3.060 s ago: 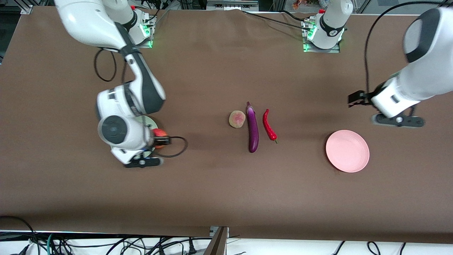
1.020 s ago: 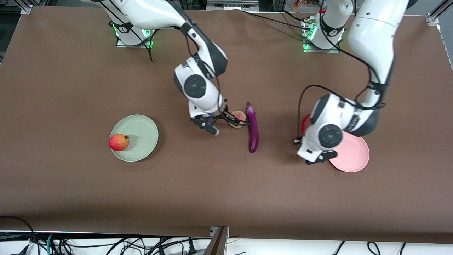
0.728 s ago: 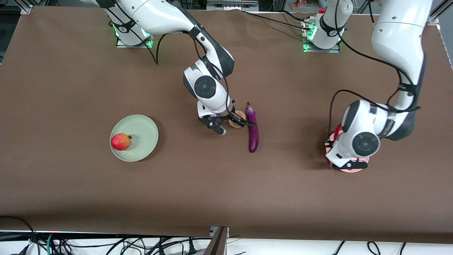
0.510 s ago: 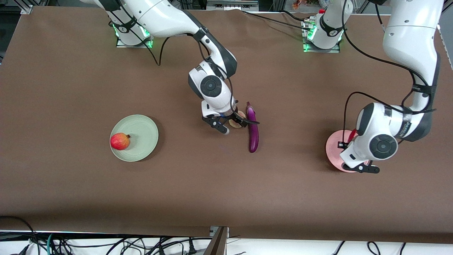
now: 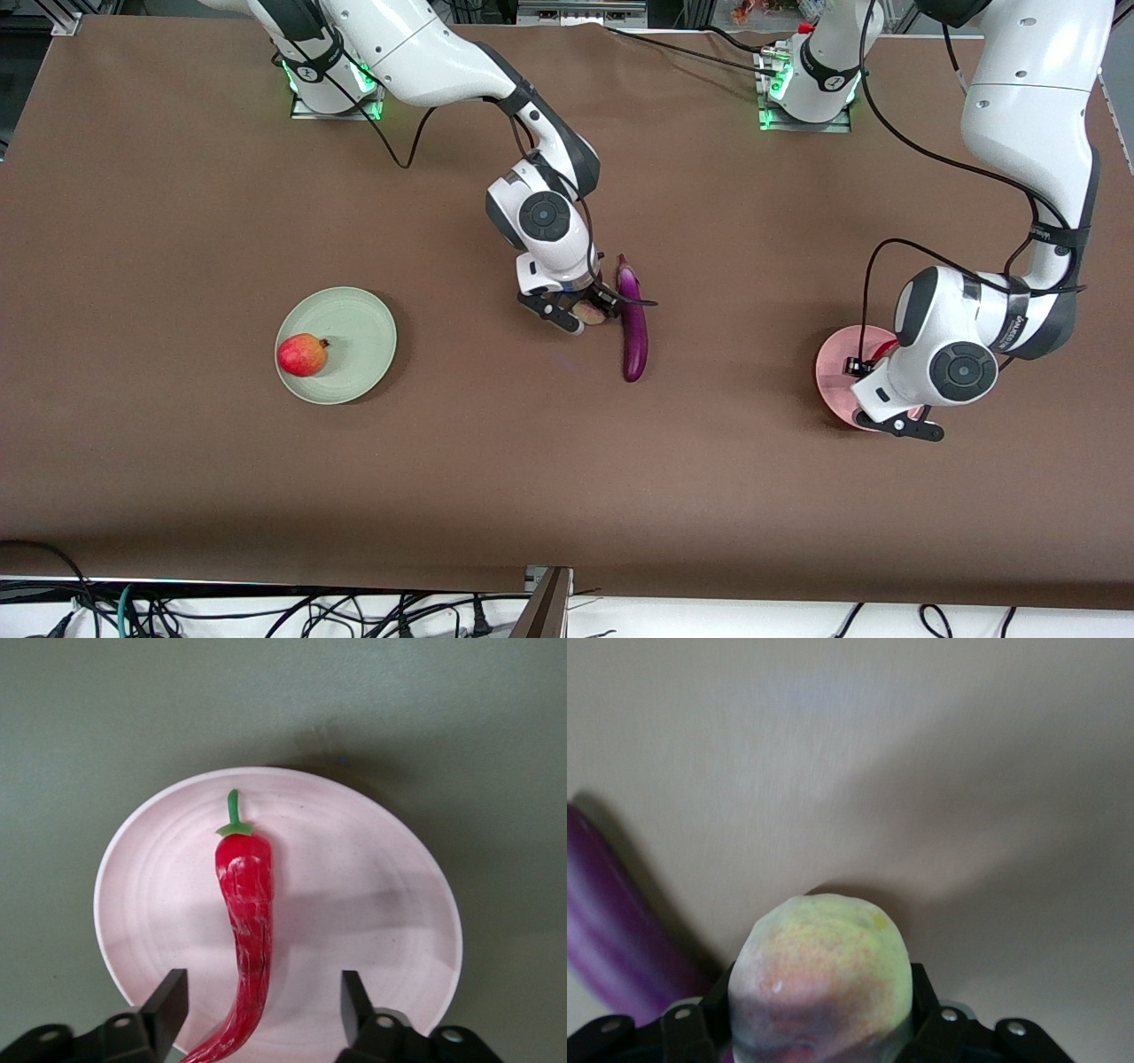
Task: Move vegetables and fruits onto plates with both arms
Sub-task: 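Place the peach on the green plate while the left gripper grasps the eggplant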
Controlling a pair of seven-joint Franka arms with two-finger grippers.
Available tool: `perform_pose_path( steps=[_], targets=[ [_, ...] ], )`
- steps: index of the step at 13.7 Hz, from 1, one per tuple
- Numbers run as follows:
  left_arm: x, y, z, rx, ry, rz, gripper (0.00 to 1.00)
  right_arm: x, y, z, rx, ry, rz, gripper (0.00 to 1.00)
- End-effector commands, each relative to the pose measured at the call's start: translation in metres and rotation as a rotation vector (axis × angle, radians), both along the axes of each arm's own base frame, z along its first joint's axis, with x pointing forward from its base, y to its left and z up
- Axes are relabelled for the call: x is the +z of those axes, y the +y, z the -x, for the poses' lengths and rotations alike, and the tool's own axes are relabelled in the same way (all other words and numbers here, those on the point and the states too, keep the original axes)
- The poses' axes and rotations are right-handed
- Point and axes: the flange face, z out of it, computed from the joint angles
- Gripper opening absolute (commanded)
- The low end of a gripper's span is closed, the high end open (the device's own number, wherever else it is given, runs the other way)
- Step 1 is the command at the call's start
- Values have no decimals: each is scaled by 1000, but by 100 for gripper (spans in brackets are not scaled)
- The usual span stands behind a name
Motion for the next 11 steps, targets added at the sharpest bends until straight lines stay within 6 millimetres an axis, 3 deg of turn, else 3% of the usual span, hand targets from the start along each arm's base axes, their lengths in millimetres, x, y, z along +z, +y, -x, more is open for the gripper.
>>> perform_pose_path(
  steps=[1, 3, 6, 7, 9, 11],
  targets=[
    [38, -44, 6, -49, 12, 20, 100, 65, -63, -46, 101, 60, 63, 14],
    [62, -81, 10, -2, 6, 77, 100, 99, -129, -78, 238, 119, 75, 14],
    [70, -155, 27, 122, 39, 190, 100, 115, -219, -105, 434, 198, 85, 16],
    [65, -184, 35, 153, 48, 201, 100, 113, -257, -110, 505, 206, 100, 17],
    [49, -265, 58, 127, 32, 210, 100, 104, -327, -113, 639, 196, 107, 17],
    [15, -317, 67, 146, -50, 258, 100, 86, -366, -115, 704, 166, 116, 17]
  ],
)
